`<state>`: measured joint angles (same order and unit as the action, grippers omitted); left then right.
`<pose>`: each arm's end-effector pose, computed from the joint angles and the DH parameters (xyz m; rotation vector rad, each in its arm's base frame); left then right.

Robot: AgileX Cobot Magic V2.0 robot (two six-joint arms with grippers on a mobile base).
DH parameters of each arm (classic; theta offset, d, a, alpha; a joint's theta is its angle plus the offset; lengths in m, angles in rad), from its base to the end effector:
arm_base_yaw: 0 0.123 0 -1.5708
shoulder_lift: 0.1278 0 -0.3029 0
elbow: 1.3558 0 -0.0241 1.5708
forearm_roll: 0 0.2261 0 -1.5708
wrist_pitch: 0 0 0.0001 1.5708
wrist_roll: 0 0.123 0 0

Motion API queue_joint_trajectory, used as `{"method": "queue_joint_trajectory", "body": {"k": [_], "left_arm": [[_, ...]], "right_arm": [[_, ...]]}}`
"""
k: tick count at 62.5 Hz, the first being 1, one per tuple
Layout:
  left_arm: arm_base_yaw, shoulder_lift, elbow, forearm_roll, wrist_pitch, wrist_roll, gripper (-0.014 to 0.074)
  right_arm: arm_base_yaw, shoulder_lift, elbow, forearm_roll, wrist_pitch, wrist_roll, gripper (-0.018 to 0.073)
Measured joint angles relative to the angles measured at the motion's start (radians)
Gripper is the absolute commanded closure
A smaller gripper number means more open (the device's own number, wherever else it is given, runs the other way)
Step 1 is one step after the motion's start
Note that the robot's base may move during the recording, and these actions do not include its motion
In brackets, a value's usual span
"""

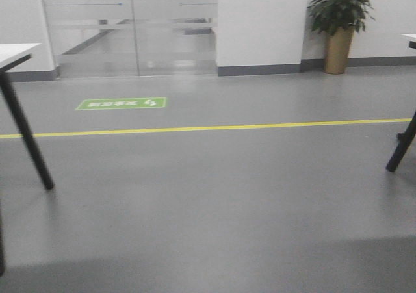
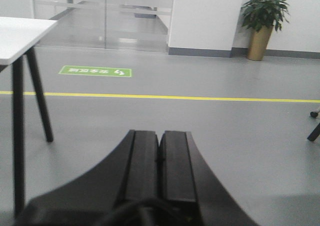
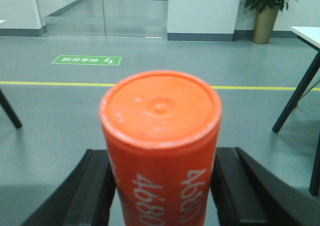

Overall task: Grab orange capacitor from left shelf to right conveyor
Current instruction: 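Drive the base away from the shelf toward the conveyor table, then turn and approach the conveyor, carrying the cylinder in the right gripper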

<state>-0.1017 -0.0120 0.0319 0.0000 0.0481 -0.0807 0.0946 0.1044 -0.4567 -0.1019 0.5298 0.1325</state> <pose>0.0458 -0.0047 0.1995 0.0163 1.5533 -0.1442 0.0224 -0.0042 0.2998 -0.0025 1.6591 0.0630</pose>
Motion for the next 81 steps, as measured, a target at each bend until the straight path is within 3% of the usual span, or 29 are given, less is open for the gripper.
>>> {"method": "queue_joint_trajectory", "body": {"k": [81], "left_arm": [[0.0,0.0,0.0,0.0,0.0,0.0,0.0701]], "right_arm": [[0.0,0.0,0.0,0.0,0.0,0.0,0.0377]]}}
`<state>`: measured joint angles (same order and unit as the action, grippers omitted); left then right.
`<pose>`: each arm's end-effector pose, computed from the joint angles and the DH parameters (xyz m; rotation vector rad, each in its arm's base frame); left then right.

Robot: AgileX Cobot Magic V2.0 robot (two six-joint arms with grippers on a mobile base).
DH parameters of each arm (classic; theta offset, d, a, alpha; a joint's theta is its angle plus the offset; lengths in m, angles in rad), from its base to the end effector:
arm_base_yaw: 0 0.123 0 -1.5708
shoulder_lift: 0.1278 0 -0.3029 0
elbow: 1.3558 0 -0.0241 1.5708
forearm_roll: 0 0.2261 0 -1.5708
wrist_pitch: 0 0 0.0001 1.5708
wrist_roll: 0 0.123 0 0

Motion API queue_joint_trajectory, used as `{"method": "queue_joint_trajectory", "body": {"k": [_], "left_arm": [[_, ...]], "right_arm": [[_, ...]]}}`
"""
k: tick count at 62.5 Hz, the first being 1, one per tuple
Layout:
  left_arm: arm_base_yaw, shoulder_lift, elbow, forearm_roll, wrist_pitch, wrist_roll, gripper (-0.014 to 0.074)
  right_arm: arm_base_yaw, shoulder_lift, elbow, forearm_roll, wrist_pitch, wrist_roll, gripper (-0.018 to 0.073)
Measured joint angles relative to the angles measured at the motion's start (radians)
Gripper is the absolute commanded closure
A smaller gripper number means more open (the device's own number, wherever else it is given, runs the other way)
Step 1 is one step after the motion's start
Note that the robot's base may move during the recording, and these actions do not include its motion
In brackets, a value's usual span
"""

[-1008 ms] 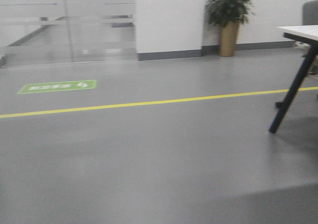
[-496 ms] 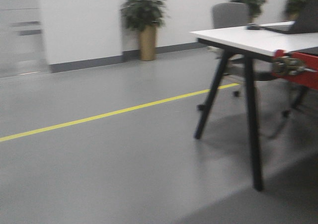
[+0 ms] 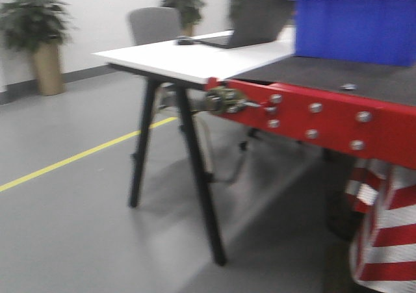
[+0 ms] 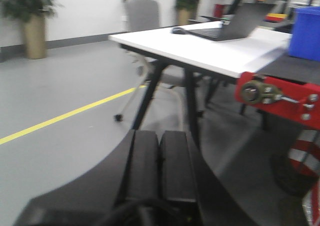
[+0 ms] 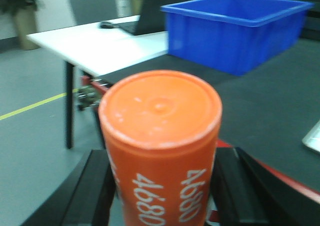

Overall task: Grab orange capacitor from left shelf to right conveyor
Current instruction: 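Turn and approach the conveyor, carrying the cylinder in the right gripper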

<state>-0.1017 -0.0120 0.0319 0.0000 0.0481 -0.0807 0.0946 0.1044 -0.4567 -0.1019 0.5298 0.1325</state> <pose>0.0458 -0.0047 0.1995 0.0163 1.5533 -0.1442 0.0224 -0.0042 0.2998 -0.0025 1.6591 0.0630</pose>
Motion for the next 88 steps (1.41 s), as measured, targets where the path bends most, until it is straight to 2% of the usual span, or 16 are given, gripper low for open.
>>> {"method": "queue_joint_trajectory", "body": {"k": [88], "left_arm": [[0.0,0.0,0.0,0.0,0.0,0.0,0.0701]], "right_arm": [[0.0,0.0,0.0,0.0,0.0,0.0,0.0377]]}}
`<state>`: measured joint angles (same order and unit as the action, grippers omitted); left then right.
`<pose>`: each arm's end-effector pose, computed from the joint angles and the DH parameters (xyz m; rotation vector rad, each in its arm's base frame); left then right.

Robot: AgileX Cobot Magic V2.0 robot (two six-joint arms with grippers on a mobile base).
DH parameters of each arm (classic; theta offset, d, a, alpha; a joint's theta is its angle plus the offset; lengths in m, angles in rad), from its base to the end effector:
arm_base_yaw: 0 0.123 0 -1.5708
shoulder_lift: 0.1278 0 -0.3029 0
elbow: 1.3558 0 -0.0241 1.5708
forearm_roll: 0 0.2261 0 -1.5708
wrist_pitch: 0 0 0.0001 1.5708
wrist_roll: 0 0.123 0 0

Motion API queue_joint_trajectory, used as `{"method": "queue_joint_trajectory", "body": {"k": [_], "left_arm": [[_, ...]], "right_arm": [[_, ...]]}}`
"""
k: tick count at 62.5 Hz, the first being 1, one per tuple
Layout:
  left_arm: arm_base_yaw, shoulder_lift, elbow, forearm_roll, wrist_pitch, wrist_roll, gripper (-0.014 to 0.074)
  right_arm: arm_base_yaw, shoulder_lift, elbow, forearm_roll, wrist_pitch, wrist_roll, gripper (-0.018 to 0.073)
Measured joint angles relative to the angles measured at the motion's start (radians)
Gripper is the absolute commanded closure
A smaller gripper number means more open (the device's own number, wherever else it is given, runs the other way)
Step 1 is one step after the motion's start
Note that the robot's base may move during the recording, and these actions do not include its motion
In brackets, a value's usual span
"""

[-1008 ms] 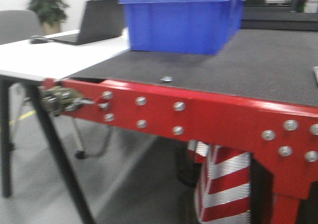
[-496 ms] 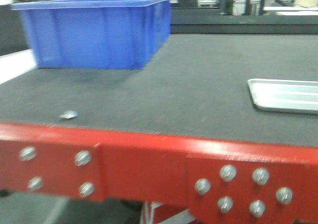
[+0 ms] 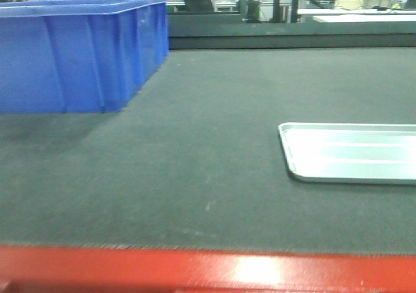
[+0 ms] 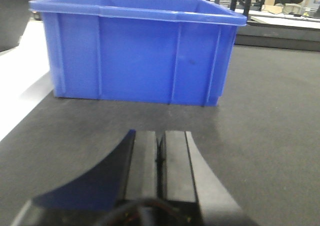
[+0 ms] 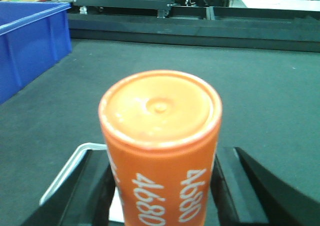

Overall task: Grab orange capacitor from left shelf to right conveyor
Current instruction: 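Turn and approach the conveyor, carrying the cylinder in the right gripper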

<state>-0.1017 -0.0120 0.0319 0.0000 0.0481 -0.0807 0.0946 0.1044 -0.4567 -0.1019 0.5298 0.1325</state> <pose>0.0458 -0.0047 0.1995 0.0163 1.5533 -0.1442 0.0224 -0.0042 0.2998 -0.0025 1.6591 0.0630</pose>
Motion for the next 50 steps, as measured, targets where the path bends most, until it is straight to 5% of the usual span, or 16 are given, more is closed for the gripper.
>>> {"method": "queue_joint_trajectory", "body": {"k": [50], "left_arm": [[0.0,0.0,0.0,0.0,0.0,0.0,0.0701]], "right_arm": [[0.0,0.0,0.0,0.0,0.0,0.0,0.0377]]}}
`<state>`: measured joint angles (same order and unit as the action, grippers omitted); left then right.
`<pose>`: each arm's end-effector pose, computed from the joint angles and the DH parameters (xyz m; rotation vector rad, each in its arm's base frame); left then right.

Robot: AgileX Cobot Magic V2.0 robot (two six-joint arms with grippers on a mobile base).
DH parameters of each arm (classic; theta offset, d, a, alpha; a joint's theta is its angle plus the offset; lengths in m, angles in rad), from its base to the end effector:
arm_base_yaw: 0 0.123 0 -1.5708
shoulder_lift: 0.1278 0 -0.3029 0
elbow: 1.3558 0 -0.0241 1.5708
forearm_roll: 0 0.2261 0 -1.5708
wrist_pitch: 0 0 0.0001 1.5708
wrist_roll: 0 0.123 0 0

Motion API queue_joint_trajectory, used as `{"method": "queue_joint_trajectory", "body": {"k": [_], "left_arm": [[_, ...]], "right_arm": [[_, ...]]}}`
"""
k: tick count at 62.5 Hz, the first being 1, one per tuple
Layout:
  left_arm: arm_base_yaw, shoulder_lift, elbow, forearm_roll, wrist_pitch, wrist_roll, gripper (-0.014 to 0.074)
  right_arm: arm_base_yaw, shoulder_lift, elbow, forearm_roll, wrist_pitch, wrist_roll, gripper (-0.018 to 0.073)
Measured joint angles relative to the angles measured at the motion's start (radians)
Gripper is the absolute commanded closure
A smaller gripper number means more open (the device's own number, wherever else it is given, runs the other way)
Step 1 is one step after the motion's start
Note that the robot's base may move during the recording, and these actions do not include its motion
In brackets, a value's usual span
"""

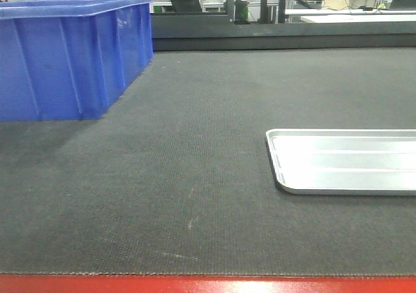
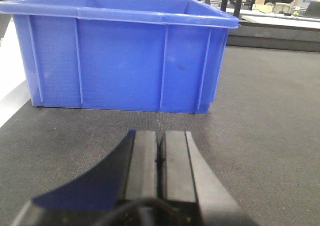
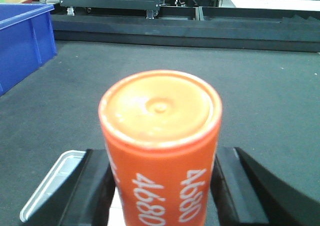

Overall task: Grab orange capacitor from left shelf to right conveyor
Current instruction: 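Turn and approach the conveyor, carrying the cylinder in the right gripper, then lower the held cylinder with the right gripper onto the metal tray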

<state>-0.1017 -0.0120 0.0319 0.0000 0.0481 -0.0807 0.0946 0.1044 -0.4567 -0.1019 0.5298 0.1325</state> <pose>0.0458 -0.0047 0.1995 0.0163 1.5533 -0.1442 0.0224 -0.0042 0.2998 -0.0025 1.6591 0.0630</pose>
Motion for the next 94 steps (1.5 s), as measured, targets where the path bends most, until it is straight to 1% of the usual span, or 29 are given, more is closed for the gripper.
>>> {"method": "queue_joint_trajectory", "body": {"k": [40,45,54,60,68,75,86,94], "left_arm": [[0.0,0.0,0.0,0.0,0.0,0.0,0.0701],[0.0,0.0,0.0,0.0,0.0,0.0,0.0701],[0.0,0.0,0.0,0.0,0.0,0.0,0.0701],[0.0,0.0,0.0,0.0,0.0,0.0,0.0701],[0.0,0.0,0.0,0.0,0.0,0.0,0.0701],[0.0,0.0,0.0,0.0,0.0,0.0,0.0701],[0.0,0.0,0.0,0.0,0.0,0.0,0.0701],[0.0,0.0,0.0,0.0,0.0,0.0,0.0701]], "right_arm": [[0.0,0.007,0.0,0.0,0.008,0.0,0.0377],[0.0,0.045,-0.014,0.0,0.008,0.0,0.0377],[0.0,0.216,-0.085,0.0,-0.02,0.0,0.0377],[0.0,0.344,-0.133,0.002,-0.099,0.0,0.0377],[0.004,0.495,-0.145,0.004,-0.282,0.0,0.0377],[0.034,0.609,-0.134,-0.001,-0.421,0.0,0.0377],[0.089,0.765,-0.04,-0.047,-0.681,0.0,0.0377],[0.093,0.858,0.071,-0.057,-0.898,0.0,0.0377]]}}
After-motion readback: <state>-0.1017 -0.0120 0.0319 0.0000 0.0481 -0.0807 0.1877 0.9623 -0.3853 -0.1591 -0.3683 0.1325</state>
